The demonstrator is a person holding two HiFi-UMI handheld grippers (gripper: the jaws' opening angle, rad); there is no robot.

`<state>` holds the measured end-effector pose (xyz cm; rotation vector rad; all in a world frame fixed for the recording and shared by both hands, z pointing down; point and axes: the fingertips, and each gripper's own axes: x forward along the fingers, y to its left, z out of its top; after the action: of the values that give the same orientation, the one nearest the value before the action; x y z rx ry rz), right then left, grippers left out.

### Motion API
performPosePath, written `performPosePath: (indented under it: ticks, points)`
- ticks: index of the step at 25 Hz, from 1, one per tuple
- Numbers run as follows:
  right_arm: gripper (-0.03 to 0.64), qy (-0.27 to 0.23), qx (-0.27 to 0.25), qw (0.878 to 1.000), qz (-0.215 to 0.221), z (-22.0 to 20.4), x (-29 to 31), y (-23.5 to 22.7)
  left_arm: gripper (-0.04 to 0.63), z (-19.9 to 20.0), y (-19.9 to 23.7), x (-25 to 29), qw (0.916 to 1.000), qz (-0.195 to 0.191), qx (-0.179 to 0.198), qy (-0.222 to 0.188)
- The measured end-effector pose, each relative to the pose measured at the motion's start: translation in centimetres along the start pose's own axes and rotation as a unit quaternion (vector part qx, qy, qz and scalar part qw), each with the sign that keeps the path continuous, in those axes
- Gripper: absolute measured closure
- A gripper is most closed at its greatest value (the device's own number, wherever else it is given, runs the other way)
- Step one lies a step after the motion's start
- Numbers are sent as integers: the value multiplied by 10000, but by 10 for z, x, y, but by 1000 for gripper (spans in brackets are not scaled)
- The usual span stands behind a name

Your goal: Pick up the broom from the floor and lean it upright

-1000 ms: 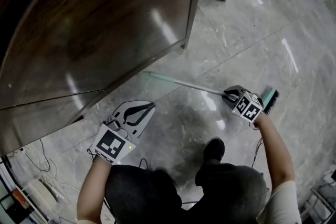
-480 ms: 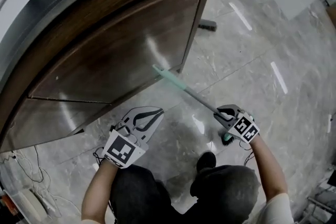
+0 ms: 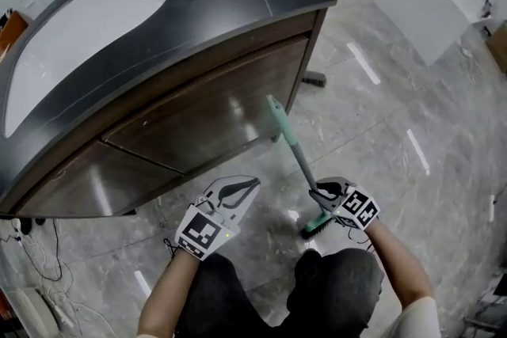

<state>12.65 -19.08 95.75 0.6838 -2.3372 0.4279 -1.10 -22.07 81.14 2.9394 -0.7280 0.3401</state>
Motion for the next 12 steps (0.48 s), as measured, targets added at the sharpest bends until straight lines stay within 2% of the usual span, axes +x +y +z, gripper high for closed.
performPosePath:
  ticks: [4,9,12]
  points:
    - [540,-140,145,9998,79,24,4,7,586,-14,5,-5,9998,166,113,41]
    - [538,-301,397,9987,101,51,14,7,586,-17,18,-13,9994,316,-140,-33]
    - [538,-302,461,9985,77,62,25,8,585,-23,20,-15,9993,334,-112,91]
